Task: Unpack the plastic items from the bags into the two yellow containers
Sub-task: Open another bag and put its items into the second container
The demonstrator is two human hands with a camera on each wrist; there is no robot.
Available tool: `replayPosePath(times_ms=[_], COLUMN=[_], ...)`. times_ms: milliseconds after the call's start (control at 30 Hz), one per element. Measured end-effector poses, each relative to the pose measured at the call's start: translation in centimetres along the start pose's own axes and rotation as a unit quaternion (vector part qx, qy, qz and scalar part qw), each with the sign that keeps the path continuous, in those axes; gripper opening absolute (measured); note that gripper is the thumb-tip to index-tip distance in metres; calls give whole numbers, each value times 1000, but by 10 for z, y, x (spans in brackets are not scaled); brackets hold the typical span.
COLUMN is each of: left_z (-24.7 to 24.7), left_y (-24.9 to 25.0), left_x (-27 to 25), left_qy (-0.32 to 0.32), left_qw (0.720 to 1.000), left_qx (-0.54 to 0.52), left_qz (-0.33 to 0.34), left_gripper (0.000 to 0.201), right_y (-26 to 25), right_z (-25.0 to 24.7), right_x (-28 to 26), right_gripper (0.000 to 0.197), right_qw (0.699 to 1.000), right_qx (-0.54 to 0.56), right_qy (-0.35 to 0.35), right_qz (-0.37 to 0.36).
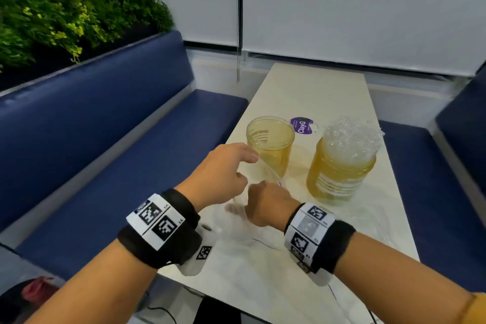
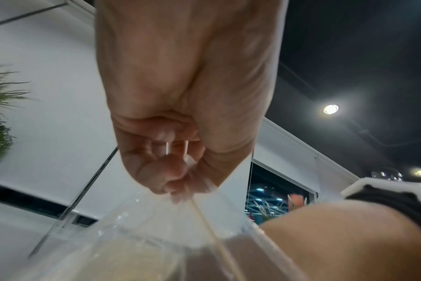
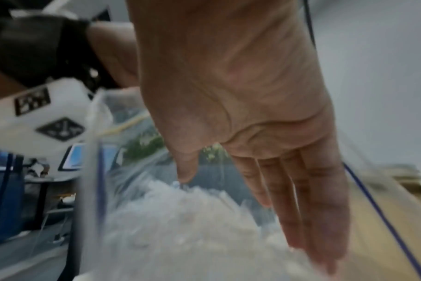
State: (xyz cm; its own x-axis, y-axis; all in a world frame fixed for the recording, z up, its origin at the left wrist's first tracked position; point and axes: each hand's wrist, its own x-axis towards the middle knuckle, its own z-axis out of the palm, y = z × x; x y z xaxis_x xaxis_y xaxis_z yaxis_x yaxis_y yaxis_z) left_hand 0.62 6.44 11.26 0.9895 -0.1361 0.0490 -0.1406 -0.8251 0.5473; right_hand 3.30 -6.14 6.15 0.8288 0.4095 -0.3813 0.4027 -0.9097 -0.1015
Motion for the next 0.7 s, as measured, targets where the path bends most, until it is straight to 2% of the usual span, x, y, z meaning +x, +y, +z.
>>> replayPosePath(times_ms=[67, 133, 267, 333, 500, 700], left_z=[7, 12, 19, 20, 21, 33], left_y=[0, 3, 8, 8, 9, 1], left_x=[-2, -3, -6, -7, -10, -13], left_qy=[10, 5, -10, -15, 1, 29], left_qw=[1000, 1000, 999, 999, 997, 994], left_qx=[4, 2, 19, 24, 68, 90], left_qz=[12, 20, 29, 31, 32, 56], left_gripper=[56, 55, 54, 53, 53, 63], right_y=[4, 7, 9, 11, 16, 15], right_z=[13, 19, 18, 17, 12, -21], right_x=[6, 12, 19, 19, 15, -13], right_gripper=[82, 78, 33, 25, 20, 32], right_qw=[999, 997, 996, 995, 994, 998], right_qx=[7, 23, 25, 17, -4, -35], right_qy=[-27, -43, -54, -61, -98, -33], right_qz=[39, 65, 70, 73, 58, 36])
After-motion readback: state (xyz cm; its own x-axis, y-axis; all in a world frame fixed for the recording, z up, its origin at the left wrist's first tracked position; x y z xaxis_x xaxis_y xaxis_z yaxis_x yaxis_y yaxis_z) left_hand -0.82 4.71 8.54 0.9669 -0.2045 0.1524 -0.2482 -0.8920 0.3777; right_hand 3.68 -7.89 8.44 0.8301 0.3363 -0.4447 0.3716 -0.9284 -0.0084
